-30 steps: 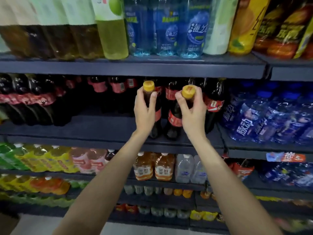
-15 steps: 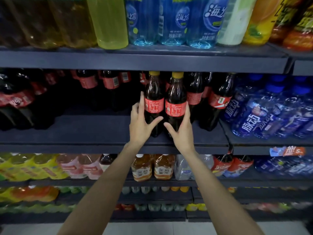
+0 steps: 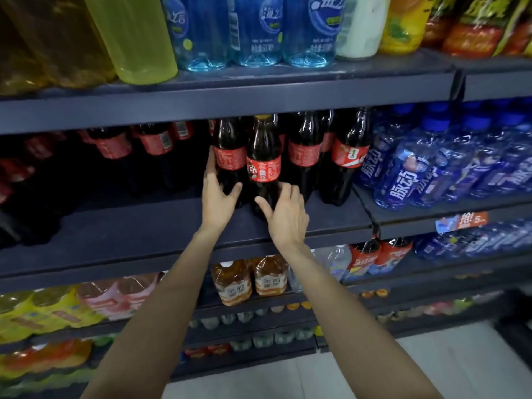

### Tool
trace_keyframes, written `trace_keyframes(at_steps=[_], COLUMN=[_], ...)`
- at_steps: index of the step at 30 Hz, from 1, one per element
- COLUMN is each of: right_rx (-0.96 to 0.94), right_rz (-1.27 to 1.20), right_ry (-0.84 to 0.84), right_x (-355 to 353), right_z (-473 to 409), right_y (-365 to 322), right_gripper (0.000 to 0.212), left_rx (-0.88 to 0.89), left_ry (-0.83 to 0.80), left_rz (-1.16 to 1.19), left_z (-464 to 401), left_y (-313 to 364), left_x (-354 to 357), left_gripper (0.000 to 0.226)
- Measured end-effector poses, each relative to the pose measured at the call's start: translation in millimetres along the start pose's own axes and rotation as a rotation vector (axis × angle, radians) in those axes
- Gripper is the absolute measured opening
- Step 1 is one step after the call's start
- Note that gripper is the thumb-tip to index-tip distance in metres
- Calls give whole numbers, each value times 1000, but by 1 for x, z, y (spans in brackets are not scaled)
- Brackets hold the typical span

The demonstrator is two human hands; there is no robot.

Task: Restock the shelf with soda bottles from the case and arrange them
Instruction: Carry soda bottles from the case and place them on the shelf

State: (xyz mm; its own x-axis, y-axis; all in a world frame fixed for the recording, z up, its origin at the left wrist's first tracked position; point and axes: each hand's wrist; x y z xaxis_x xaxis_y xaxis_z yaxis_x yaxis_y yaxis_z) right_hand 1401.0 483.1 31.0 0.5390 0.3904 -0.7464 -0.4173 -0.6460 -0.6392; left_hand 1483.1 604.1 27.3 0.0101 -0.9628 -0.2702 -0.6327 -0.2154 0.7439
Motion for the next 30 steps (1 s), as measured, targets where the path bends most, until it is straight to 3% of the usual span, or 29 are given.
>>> trace_keyframes(at_steps=[2, 6, 9, 12, 19, 22, 25, 30], right_rx=[-6, -47, -146, -137, 171, 364, 577, 962], right_rz=[19, -235, -281, -214, -23, 44, 135, 157], right_ry=[-9, -171, -234, -290, -242, -147, -104, -50], right_x=[-3, -17, -43, -86, -223, -282, -331, -383], right_z=[3, 21, 47, 76, 174, 225, 274, 341], right_y=[0, 24, 72, 139, 341, 429, 508, 623], right_gripper=[62, 62, 54, 47, 24, 23, 27, 27], left_rx=[-39, -80, -36, 53, 451, 607, 575, 333], left_ry=[-16, 82, 90, -9, -567, -801, -1083, -1523], left_rz=[-16, -89, -91, -42, -118, -18, 92, 175], left_z=[9, 48, 91, 137, 271, 338, 400, 504], left_y=[10, 52, 91, 129, 223, 261, 299, 357], left_x=[0, 8, 28, 62, 195, 267, 340, 468], left_gripper=[89, 74, 54, 36, 28, 24, 27, 18])
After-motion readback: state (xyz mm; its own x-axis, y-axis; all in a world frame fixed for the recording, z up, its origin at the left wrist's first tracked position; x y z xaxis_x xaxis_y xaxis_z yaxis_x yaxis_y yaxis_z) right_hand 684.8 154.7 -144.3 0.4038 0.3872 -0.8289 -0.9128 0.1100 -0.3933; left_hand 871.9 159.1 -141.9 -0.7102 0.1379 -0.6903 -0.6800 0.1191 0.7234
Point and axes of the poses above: each hand's wrist, its own z-axis away from the middle knuckle, its own x-axis out of the palm, y = z × x, and after that the axes turned 15 degrees about x, right-handed
